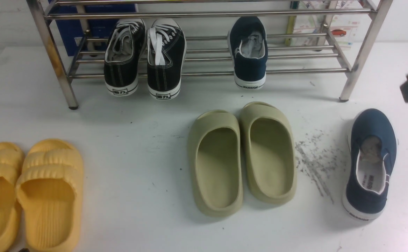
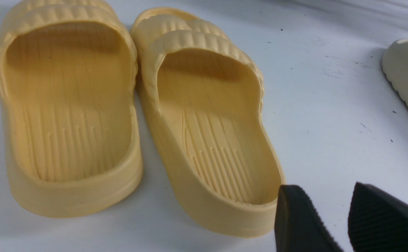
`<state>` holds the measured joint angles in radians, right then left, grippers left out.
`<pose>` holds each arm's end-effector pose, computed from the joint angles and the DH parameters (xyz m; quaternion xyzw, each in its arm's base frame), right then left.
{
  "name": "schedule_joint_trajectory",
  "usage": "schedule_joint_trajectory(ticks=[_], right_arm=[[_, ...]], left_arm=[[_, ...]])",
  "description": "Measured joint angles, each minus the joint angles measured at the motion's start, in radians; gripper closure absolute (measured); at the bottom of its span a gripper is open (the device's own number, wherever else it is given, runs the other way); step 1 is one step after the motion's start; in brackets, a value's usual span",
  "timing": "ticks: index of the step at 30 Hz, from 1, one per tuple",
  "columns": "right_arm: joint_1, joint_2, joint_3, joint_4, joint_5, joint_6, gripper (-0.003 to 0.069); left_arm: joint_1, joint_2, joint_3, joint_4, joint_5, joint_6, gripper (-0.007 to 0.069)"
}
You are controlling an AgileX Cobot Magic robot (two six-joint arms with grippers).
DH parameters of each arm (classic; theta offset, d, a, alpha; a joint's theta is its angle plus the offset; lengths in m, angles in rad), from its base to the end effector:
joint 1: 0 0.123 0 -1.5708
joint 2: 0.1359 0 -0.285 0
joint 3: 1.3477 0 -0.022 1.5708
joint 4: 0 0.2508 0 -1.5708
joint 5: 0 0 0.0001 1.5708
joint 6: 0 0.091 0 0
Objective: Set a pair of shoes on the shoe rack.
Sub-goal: Use the right arm to grab the shoe closest to it
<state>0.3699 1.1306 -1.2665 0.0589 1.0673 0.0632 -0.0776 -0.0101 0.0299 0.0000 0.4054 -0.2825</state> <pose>0.1985 0.0820 0.4039 -0.1387 0.9240 0.1048 0.3406 0.0517 -0.0040 0.1673 -0.0834 0.8117 -0.1035 0.5688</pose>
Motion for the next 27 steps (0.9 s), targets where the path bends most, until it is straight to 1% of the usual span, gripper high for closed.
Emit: schedule_joint_trajectory(ticks=[3,7,14,20,24,25,26,27], right_arm=[[0.000,-0.106,0.143,0.015,-0.077,-0.016,0.0648],[0.000,-0.180,0.208,0.021,-0.087,-0.017,0.0645],[0.000,-0.211,0.223,0.022,-0.035,-0.017,0.0640],[-0.003,-0.214,0.224,0.022,-0.026,-0.023,0.0634],[-0.064,-0.259,0.229,0.025,-0.037,-0.039,0.0632],[-0.128,-0.312,0.247,0.025,-0.083,-0.039,0.0631],[-0.136,-0.319,0.251,0.025,-0.083,-0.039,0.0631],[-0.196,-0.375,0.287,0.025,-0.147,-0.042,0.0631]], left_arm=[[0.000,0.000,0.000,0.000,0.000,0.000,0.0386],[0.000,0.000,0.000,0.000,0.000,0.000,0.0386],[0.000,0.000,0.000,0.000,0.000,0.000,0.0386],[0.000,0.000,0.000,0.000,0.000,0.000,0.0386],[0.000,0.000,0.000,0.000,0.000,0.000,0.0386],[0.000,0.000,0.000,0.000,0.000,0.000,0.0386],[0.000,0.000,0.000,0.000,0.000,0.000,0.0386],[0.000,0.000,0.000,0.000,0.000,0.000,0.0386]])
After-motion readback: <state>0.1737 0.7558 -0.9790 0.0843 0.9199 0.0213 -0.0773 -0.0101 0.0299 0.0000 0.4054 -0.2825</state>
